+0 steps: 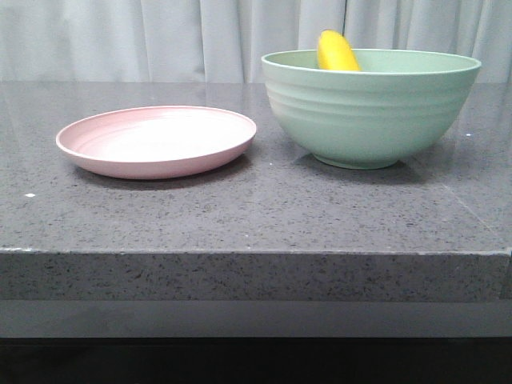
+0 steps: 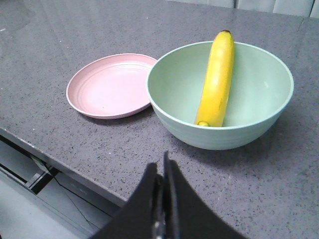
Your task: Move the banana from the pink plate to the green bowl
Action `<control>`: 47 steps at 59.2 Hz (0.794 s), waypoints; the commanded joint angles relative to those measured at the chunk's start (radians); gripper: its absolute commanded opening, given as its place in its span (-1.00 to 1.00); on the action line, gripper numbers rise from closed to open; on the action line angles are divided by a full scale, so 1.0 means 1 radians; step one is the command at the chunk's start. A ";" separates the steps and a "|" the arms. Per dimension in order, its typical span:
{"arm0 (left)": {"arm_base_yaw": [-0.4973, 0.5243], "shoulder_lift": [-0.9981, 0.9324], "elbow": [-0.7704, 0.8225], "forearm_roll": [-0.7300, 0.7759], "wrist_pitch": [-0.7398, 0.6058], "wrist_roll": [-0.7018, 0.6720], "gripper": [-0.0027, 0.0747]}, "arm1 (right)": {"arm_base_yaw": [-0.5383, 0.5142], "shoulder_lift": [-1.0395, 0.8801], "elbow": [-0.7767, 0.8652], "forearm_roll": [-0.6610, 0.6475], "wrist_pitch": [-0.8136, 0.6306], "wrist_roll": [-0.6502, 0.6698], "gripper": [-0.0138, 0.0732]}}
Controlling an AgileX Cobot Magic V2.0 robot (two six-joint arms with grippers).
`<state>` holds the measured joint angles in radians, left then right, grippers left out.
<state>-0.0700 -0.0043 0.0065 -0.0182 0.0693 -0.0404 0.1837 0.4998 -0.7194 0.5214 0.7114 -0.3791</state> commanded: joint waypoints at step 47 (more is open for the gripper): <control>-0.006 -0.022 0.005 -0.003 -0.078 -0.008 -0.98 | -0.074 -0.128 0.124 -0.003 -0.241 -0.005 -0.84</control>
<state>-0.0700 -0.0043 0.0065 -0.0182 0.0693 -0.0404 0.1470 0.4134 -0.6260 0.5145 0.6138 -0.3791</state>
